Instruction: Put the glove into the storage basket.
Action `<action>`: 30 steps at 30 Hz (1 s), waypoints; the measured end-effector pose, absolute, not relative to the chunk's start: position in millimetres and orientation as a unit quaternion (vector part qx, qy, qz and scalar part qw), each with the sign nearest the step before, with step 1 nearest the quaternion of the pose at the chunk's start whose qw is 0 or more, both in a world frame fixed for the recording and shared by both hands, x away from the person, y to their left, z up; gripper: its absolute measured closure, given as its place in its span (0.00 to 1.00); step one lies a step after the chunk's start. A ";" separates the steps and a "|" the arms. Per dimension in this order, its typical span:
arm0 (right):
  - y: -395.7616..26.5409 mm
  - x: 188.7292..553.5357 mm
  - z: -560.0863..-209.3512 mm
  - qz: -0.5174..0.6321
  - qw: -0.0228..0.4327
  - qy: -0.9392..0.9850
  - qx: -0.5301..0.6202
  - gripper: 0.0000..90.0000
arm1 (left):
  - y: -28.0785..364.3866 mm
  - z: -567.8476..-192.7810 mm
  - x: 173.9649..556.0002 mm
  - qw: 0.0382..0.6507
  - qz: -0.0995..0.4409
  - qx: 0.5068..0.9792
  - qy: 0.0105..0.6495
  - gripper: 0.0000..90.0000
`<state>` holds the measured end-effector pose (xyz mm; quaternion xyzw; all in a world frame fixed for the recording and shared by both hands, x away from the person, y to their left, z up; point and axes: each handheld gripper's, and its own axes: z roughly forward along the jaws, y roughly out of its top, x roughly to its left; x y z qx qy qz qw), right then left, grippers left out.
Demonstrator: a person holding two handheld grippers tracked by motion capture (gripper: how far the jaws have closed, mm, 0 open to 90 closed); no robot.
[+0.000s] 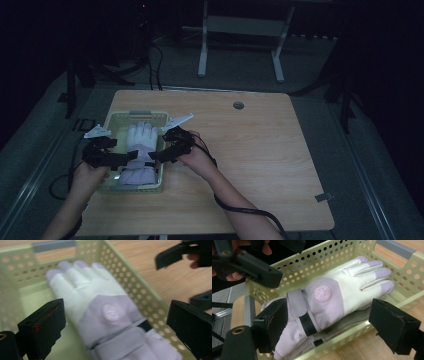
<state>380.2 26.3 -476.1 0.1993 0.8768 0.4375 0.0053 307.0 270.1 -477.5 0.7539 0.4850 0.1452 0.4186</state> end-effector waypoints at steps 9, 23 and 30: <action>-0.9 385.2 -475.4 0.437 0.013 0.875 0.206 0.17 | 233.1 -469.1 300.5 0.432 0.140 0.767 0.454 0.03; -60.2 385.0 -479.4 0.436 0.030 0.868 0.235 0.17 | 168.6 -460.7 283.1 0.469 0.128 0.788 0.378 0.03; -90.3 380.2 -482.1 0.436 0.040 0.865 0.245 0.17 | 131.3 -453.5 270.6 0.480 0.130 0.804 0.327 0.03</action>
